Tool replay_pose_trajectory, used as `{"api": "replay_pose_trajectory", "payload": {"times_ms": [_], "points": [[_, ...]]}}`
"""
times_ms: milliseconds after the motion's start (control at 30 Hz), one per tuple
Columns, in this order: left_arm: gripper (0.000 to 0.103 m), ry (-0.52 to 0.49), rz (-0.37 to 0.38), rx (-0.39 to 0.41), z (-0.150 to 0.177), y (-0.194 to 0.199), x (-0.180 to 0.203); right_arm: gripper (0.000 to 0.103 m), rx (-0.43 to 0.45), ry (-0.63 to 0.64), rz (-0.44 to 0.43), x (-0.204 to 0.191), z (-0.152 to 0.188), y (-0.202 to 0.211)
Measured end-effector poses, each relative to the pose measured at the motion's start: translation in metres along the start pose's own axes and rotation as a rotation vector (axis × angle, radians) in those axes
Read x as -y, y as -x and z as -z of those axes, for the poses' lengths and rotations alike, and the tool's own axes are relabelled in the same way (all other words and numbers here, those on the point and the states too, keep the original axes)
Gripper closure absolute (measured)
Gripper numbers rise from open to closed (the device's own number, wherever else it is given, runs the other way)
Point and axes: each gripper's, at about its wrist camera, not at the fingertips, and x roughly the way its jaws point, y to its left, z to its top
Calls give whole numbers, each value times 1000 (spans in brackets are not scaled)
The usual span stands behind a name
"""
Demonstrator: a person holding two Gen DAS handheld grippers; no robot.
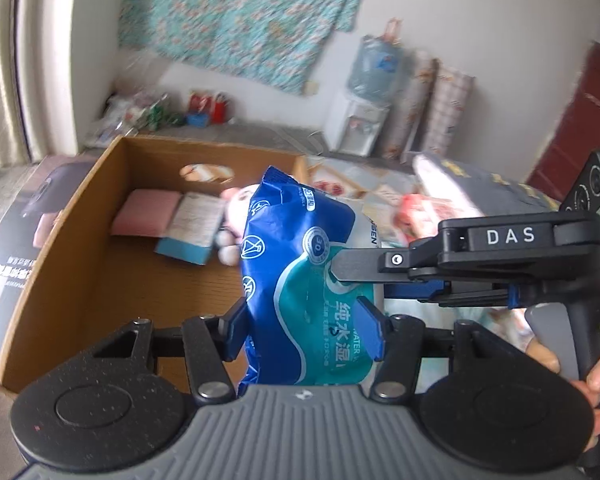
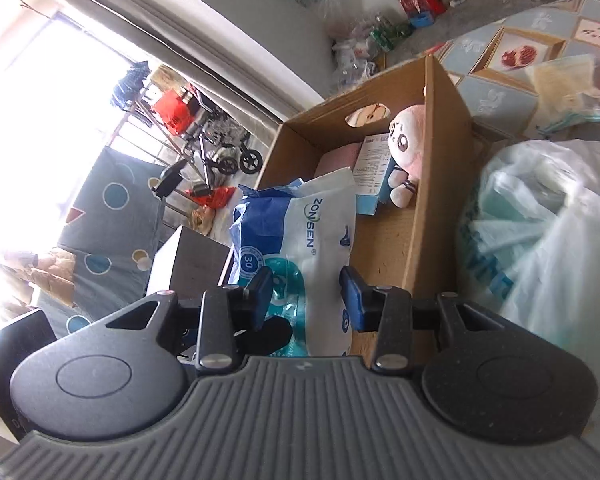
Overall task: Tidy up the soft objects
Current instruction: 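Lower the wipes pack into the box beside the doll and open the left gripper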
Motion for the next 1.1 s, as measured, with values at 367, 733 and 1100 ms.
{"api": "replay_pose_trajectory", "payload": {"times_ms": [367,733,1100], "points": [[47,106,9,-284,-37,-122,-66,63,7,8,100,30,-53,-52],[39,130,-107,-381,-35,-166,-82,63,60,-13,51,58,-62,-21],[47,266,-28,-405,-34,-185,-79,62,36,-47,28,68,-51,-24]]}}
